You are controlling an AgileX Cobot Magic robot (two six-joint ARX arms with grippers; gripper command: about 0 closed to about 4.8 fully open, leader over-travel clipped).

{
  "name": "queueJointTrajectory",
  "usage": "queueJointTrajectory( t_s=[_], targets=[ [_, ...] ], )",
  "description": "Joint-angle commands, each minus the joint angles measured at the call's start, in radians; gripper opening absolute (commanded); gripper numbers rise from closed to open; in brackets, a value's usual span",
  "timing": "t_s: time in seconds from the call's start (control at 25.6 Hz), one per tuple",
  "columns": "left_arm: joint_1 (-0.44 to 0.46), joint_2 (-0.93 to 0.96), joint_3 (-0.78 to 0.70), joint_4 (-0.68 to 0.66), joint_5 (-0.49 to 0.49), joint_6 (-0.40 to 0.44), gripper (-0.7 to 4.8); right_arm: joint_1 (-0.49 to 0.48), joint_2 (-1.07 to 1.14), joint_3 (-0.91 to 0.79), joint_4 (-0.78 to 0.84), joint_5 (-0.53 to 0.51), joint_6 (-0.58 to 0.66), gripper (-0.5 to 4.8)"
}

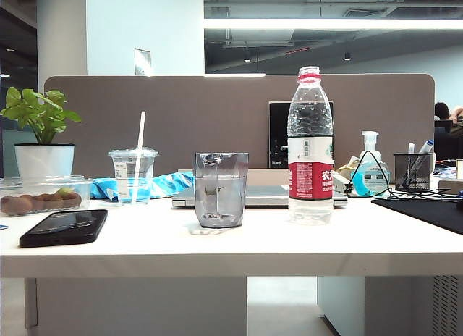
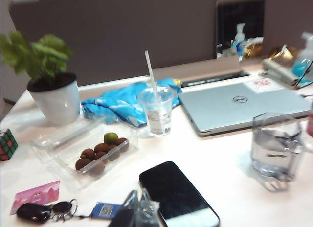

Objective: Pick up the mineral water bottle on the table and pour water into the mug until it's half full.

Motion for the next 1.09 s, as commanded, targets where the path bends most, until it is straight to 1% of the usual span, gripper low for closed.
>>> queueJointTrajectory(
  t_s=[0.04,0.08,0.12,0.2,0.35,0.66,0.74,0.86,1.09],
  targets=[
    [0.091,-0.002,-0.163,0.297,0.101,-0.046,-0.04,0.001,0.0,-0.008,0.013,0.004,-0.003,-0.06],
    [0.112,-0.002,-0.191,0.331,0.114,-0.058,-0.04,0.001,0.0,-0.008,0.013,0.005,-0.003,-0.06],
    [0.154,-0.002,-0.243,0.381,0.118,-0.097,-0.04,0.001,0.0,-0.008,0.013,0.005,-0.003,-0.06],
    [0.197,-0.004,-0.298,0.404,0.103,-0.135,-0.04,0.001,0.0,-0.008,0.013,0.005,-0.003,-0.06],
    [0.229,-0.023,-0.376,0.442,0.089,-0.134,-0.04,0.001,0.0,-0.008,0.013,0.005,-0.003,-0.06],
    [0.23,-0.023,-0.476,0.493,0.083,-0.129,-0.04,0.001,0.0,-0.008,0.013,0.005,-0.003,-0.06],
    [0.229,-0.023,-0.483,0.48,0.037,-0.13,-0.04,0.001,0.0,-0.008,0.013,0.005,-0.003,-0.06],
    [0.229,-0.023,-0.483,0.48,-0.005,-0.129,-0.04,0.001,0.0,-0.008,0.013,0.005,-0.003,-0.06],
    [0.229,-0.023,-0.483,0.472,0.026,-0.153,-0.04,0.001,0.0,-0.008,0.013,0.005,-0.003,-0.06]
  ],
)
